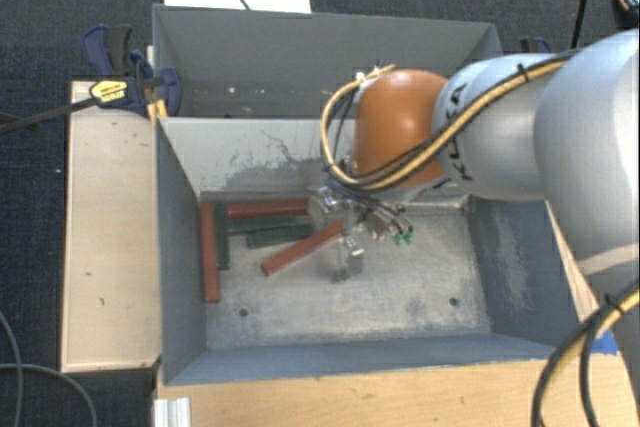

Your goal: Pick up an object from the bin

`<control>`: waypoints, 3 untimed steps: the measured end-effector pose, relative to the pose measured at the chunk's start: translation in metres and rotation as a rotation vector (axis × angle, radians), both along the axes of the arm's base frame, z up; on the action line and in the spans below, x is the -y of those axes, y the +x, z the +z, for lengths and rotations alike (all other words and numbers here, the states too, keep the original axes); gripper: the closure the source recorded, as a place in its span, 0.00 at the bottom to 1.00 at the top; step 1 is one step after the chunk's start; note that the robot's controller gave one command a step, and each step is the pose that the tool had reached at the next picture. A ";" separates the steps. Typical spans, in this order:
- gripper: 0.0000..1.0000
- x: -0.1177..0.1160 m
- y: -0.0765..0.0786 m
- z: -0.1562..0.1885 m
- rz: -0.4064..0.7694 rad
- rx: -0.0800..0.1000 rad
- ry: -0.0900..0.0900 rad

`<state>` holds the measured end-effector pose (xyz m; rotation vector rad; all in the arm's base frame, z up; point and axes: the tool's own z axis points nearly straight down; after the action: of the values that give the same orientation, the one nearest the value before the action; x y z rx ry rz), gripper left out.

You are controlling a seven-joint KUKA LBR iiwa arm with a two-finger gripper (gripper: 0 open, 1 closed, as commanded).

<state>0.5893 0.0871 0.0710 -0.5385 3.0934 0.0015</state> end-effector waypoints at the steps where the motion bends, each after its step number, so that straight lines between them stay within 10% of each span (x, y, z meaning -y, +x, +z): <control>1: 0.00 -0.114 -0.007 0.000 -0.211 0.002 0.005; 2: 0.00 -0.031 -0.026 0.000 -0.103 -0.001 -0.003; 3: 0.00 0.009 -0.012 0.000 -0.246 0.004 0.000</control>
Offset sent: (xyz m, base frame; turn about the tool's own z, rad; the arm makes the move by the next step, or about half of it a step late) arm -0.0072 0.1092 -0.0010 0.2157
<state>0.5769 0.0779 0.0710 -0.1554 3.1318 0.0001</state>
